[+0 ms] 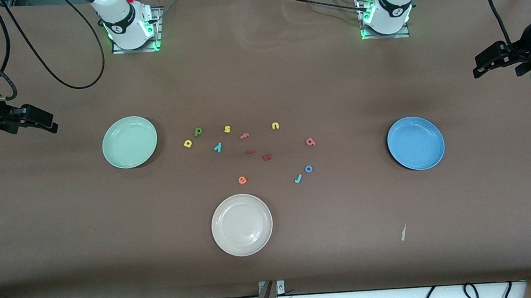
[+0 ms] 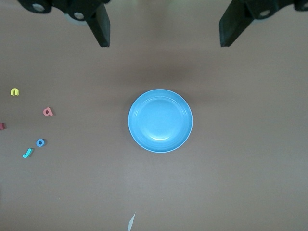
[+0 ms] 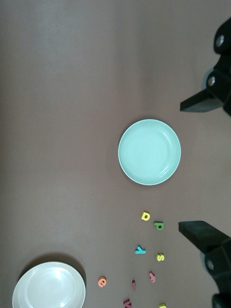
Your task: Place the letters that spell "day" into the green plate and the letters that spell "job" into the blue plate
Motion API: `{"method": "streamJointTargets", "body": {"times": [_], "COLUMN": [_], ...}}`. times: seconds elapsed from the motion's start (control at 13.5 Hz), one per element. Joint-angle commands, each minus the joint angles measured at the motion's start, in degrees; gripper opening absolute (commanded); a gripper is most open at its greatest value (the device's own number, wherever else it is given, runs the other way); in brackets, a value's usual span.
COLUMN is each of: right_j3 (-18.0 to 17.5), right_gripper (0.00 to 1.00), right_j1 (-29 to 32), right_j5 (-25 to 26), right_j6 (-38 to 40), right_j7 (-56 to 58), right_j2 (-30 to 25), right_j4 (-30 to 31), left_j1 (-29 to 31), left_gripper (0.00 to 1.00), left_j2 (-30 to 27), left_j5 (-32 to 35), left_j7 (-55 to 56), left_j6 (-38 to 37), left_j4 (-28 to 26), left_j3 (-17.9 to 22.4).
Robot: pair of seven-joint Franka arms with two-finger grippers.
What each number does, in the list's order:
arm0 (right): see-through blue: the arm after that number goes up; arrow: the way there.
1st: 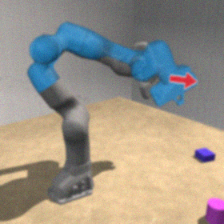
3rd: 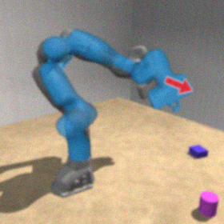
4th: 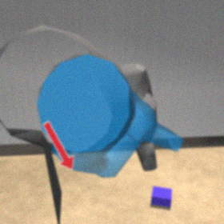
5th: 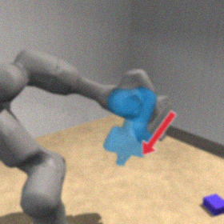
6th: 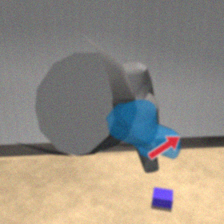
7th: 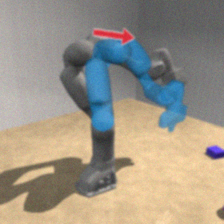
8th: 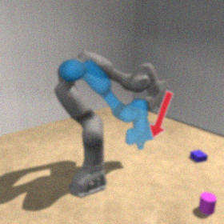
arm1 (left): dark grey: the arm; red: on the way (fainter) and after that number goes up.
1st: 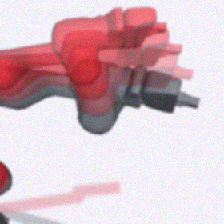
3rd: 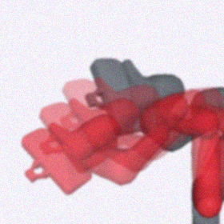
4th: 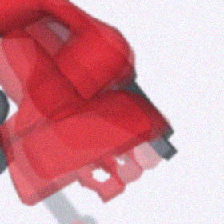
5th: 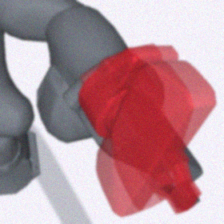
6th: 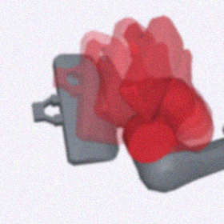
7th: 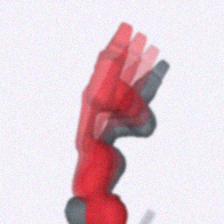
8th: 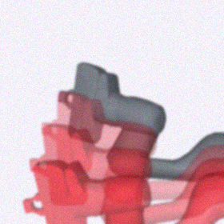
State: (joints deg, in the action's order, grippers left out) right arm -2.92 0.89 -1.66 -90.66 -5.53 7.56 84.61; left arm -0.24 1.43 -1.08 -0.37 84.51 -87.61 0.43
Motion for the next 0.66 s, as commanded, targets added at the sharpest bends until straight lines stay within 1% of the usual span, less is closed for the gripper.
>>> {"method": "streamJointTargets", "body": {"times": [0.0, 0.22, 0.59], "right_j3": [-0.4, -0.6, -0.6], "right_gripper": [1.00, 1.00, 1.00], "right_j1": [0.3, 0.2, 0.2], "right_j5": [0.3, 0.8, 0.7], "right_j6": [0.1, 2.5, 2.6], "right_j7": [0.3, 0.1, 0.1], "right_j2": [-1.1, -1.0, -1.1], "right_j4": [0.7, 0.7, 0.7], "left_j1": [0.1, 0.1, 0.2], "left_gripper": [1.00, 1.00, 1.00], "left_j2": [0.8, 0.8, 0.8], "left_j5": [-1.0, -1.0, -1.0], "left_j7": [0.5, 0.5, 0.6], "left_j6": [-1.4, -1.4, -1.5], "left_j4": [1.8, 1.8, 1.6], "left_j3": [-0.2, -0.2, -0.1]}}
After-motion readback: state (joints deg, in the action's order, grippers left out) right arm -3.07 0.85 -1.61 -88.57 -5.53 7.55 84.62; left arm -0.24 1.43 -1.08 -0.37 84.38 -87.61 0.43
